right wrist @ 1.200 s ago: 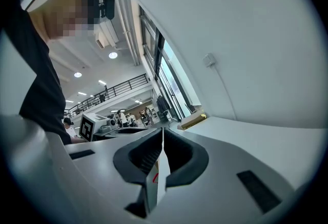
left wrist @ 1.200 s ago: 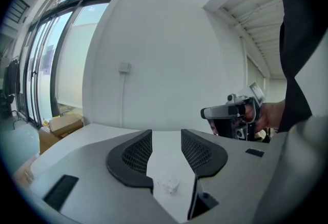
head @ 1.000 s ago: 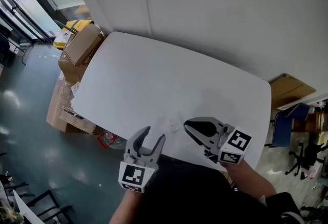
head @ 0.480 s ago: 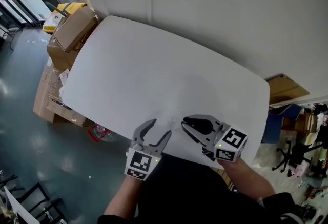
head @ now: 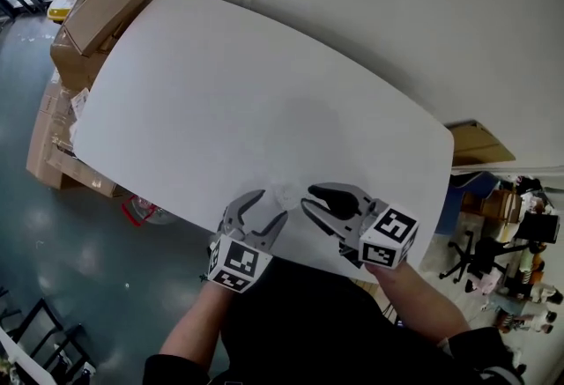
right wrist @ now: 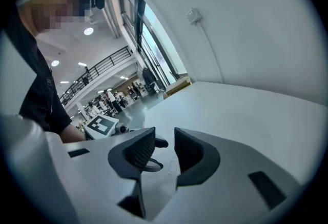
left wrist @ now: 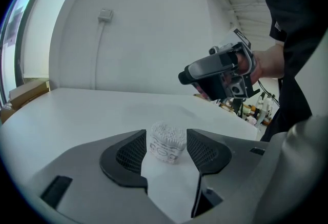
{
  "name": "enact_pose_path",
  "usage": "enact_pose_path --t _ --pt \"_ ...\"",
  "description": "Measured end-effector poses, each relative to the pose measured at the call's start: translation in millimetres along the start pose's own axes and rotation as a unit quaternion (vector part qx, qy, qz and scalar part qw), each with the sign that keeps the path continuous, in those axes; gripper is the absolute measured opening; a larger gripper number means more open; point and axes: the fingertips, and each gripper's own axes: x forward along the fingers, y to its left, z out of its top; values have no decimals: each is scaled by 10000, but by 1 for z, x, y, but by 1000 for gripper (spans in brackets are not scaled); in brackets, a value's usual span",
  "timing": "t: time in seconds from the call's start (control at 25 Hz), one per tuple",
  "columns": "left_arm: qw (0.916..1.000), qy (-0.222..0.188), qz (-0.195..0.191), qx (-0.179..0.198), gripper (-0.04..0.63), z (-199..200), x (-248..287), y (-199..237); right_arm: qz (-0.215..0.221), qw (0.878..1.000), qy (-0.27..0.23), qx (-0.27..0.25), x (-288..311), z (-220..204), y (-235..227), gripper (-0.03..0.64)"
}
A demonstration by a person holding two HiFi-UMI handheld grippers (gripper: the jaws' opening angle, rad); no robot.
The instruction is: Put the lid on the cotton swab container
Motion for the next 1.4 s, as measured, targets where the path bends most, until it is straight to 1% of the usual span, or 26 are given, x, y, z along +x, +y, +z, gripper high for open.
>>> enact_pose_path --t 0.04,0.08,0.24,0.56,0.76,0.92,1.16,1.24,1.4 --pt "10000 25 -10 -4 244 -3 4 0 22 10000 84 36 3 -5 -2 91" --pt "10000 53 -13 -17 247 -7 8 -1 37 9998 169 83 5 -11 -4 111" --pt "9999 49 -21 -122 259 -12 17 -4 5 9989 396 250 7 -26 -14 130" --pt "9995 173 -235 -107 259 -27 27 -11 33 9976 506 472 17 -33 -25 129" --pt "9992 244 -321 -80 259 -31 32 -15 63 9968 595 532 24 -39 -23 127" --pt "9993 220 -302 -69 259 -32 36 -16 133 9964 663 517 30 -41 -17 126" --pt "9993 176 -337 -73 258 -32 38 -17 187 9949 761 628 37 -48 -11 118" --pt "9991 132 -373 -118 258 -32 38 -17 185 9944 804 655 39 -50 -11 112" --pt "9986 43 -470 -251 231 -33 36 -18 170 9934 907 687 44 -55 -11 97"
